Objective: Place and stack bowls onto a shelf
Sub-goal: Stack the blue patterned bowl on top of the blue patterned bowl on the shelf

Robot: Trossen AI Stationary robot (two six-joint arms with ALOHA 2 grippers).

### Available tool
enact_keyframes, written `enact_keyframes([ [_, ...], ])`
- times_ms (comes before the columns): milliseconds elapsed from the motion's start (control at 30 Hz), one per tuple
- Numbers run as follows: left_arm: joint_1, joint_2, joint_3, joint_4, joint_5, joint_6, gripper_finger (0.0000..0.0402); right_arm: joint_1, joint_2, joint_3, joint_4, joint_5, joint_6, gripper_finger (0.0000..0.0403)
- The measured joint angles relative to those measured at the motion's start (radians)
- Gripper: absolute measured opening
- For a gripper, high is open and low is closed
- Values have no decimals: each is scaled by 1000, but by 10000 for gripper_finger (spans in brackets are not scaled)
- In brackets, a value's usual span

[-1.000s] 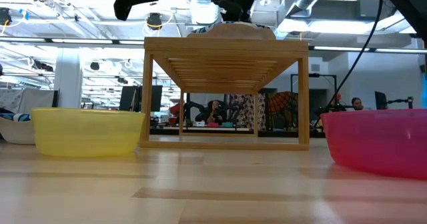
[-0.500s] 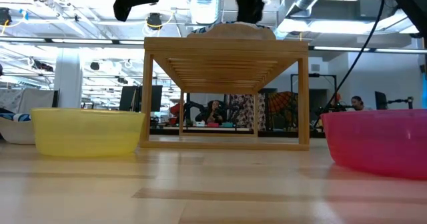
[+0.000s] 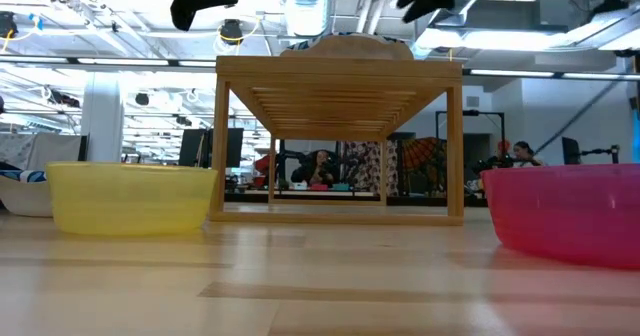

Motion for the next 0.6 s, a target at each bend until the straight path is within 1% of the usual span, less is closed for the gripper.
enact_keyframes([
  [167,0,0,0,0,11,31,174,59,-235,-347,351,0,157,255],
  [300,0,0,0,7,56,62,174,106,-347,-543,701,1,218,255],
  [400,0,0,0,22,72,68,174,138,-376,-625,866,7,221,255],
  [533,0,0,0,29,71,63,174,152,-375,-641,881,35,221,255],
  [600,-1,0,0,30,34,-21,174,152,-367,-640,884,38,221,255],
])
